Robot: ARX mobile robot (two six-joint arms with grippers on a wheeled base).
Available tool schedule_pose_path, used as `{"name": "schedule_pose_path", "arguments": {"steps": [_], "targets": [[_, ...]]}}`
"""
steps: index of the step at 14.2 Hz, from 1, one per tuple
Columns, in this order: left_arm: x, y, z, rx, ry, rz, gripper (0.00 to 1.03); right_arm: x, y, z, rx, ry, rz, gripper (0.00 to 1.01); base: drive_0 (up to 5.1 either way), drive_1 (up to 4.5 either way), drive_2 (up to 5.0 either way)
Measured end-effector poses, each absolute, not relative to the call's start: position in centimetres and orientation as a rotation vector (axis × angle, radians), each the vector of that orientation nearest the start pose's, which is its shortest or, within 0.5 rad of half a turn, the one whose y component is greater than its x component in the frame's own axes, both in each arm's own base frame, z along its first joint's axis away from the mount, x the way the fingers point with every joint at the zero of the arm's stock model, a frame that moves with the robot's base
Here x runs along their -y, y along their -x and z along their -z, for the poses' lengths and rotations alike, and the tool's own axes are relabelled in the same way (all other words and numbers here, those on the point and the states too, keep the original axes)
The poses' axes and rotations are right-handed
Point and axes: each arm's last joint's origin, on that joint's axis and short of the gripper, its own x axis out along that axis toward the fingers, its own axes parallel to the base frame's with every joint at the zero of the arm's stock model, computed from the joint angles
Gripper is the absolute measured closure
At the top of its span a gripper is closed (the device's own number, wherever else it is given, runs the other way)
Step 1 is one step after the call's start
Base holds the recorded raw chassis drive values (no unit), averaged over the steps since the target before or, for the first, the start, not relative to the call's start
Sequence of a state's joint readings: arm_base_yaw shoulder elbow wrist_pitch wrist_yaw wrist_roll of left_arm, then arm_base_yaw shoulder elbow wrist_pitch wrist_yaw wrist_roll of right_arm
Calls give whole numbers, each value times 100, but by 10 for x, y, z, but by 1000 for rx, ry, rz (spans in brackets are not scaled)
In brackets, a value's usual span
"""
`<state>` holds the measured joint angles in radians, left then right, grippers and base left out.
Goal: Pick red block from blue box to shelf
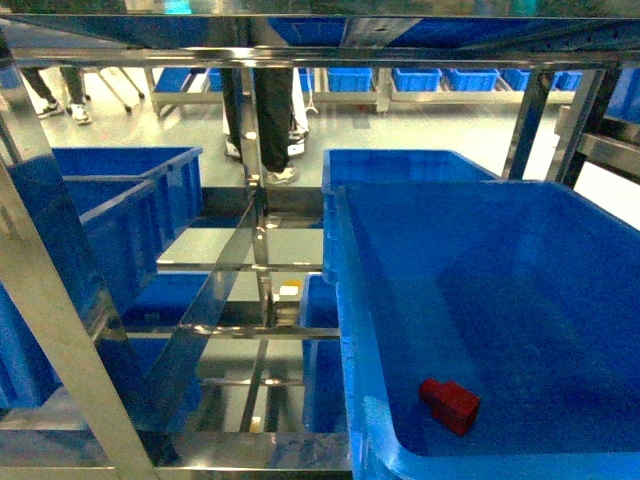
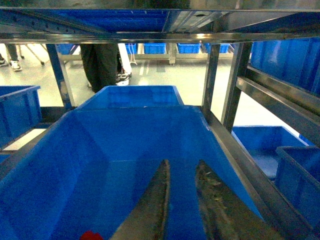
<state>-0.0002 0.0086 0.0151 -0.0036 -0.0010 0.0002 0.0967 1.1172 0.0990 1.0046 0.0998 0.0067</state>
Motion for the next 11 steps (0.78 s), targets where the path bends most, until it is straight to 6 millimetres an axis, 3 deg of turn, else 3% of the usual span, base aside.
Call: {"name": "schedule_pose_path", "arguments": {"steps": [2,4,11], "targets": [[0,-97,-168,3,0,-1,5,-10,-168,-161,-21,-1,-3,100,0,0,0],[0,-97,-168,3,0,-1,5,1,-157,-163,-14,-2,18,99,0,0,0],[0,-97,-168,3,0,-1,5,1,-133,-168,2,-2,7,99,0,0,0]]}}
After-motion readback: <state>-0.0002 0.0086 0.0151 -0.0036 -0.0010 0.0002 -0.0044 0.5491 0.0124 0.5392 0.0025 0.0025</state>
